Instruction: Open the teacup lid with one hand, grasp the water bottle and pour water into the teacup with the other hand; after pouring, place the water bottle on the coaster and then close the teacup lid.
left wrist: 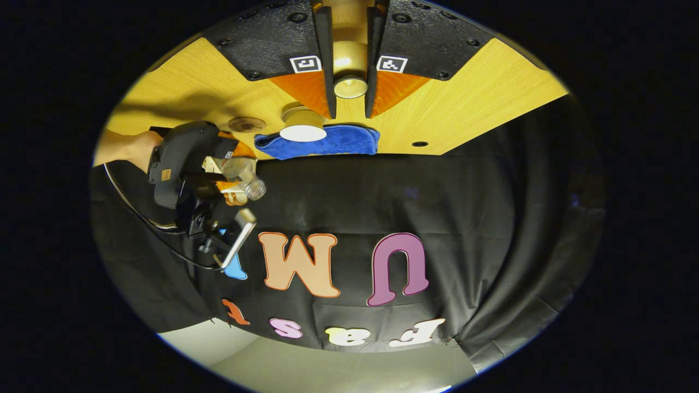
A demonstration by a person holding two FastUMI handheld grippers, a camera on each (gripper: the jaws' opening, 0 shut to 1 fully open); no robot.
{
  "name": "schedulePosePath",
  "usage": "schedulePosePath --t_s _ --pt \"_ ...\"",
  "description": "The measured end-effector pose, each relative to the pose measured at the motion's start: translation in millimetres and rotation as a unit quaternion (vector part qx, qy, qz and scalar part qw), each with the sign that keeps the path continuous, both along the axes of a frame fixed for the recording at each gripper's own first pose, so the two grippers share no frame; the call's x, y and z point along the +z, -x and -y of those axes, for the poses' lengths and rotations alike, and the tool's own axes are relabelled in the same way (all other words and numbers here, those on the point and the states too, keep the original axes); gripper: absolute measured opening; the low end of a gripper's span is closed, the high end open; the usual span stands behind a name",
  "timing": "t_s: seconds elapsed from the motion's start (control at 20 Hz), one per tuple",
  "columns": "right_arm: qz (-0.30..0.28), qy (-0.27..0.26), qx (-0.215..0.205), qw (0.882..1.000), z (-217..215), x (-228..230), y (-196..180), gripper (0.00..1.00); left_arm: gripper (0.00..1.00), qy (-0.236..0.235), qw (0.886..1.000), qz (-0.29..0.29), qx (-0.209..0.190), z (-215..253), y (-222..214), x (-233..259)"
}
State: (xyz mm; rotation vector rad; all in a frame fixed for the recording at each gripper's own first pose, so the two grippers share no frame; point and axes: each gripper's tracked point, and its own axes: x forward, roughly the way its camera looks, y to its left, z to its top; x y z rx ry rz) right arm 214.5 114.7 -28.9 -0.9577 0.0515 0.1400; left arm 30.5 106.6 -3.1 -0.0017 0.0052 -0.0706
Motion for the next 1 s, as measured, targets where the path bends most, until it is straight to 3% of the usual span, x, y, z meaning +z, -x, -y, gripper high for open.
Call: schedulePosePath --t_s 0.3,0.75,1.0 --pt "-0.018 0.137 0.016 0.99 -19 -44 0 0.71 0.22 -0.001 1.0 0.001 -0.006 1 -1 2" --pt "-0.006 0.241 0.015 0.97 -22 -50 -2 0.72 0.22 0.0 1.0 -0.001 0.008 -11 -1 0" --pt "0.017 0.305 0.019 0.952 -29 -42 0 0.71 0.22 0.0 1.0 -0.001 0.008 -10 -2 0"
